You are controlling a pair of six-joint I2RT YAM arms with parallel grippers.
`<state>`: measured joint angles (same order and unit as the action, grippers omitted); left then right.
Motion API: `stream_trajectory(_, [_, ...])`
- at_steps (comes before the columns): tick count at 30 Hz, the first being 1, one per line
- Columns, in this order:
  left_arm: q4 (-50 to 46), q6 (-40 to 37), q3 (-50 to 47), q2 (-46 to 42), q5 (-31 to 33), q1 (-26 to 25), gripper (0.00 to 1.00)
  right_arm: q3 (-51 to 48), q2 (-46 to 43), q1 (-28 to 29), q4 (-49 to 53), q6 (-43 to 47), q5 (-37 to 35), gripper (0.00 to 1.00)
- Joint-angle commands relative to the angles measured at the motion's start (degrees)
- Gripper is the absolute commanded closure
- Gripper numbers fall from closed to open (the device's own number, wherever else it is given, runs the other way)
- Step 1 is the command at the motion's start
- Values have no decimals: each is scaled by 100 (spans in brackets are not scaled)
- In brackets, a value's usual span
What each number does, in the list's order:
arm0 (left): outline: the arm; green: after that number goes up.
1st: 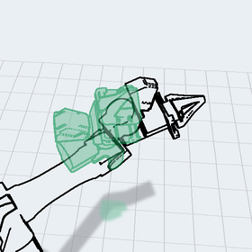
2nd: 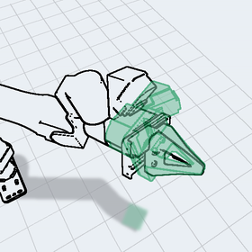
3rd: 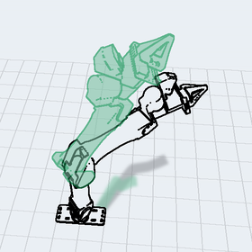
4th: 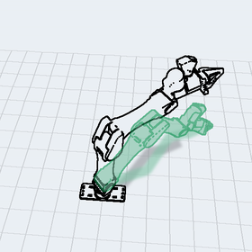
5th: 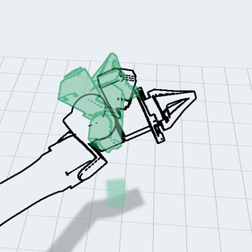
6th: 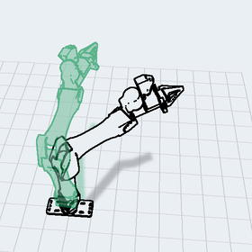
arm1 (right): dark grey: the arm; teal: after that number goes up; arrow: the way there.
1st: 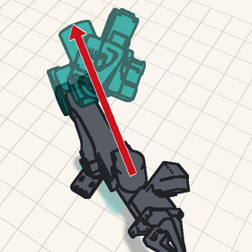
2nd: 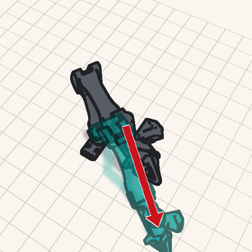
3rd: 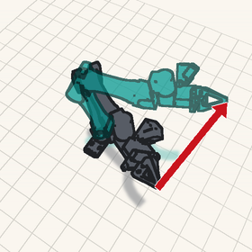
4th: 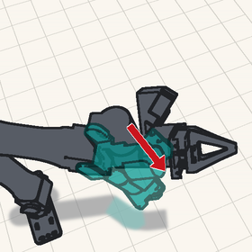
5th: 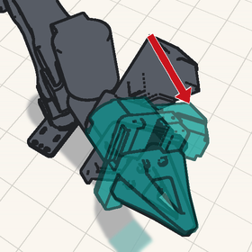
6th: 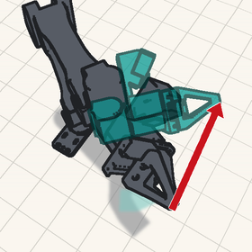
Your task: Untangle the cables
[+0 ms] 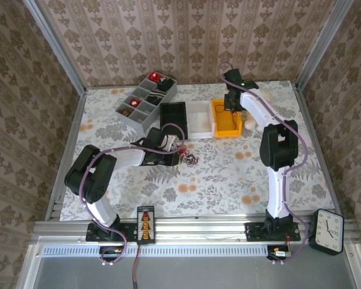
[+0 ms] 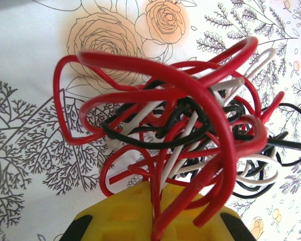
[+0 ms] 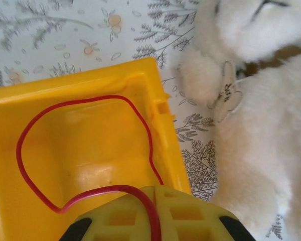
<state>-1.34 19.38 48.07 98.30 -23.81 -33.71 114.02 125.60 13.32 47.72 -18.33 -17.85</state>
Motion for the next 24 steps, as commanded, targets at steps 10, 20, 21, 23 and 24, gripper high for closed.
stream_trajectory(10, [-318,-186,31,66,-159,-30,100,921,1095,339,542,424,18,97])
stream_trajectory(20, [-437,-237,123,145,-232,-28,100,710,1555,31,242,-323,1132,97])
stream_trajectory(21, [-437,-238,127,145,-238,-30,100,640,1555,22,167,-358,1200,97])
stream_trajectory(23, [-445,-237,141,154,-230,-30,100,568,1555,13,119,-401,1239,96])
stream_trajectory(24, [-454,-233,156,163,-229,-35,100,538,1521,16,107,-409,1242,96])
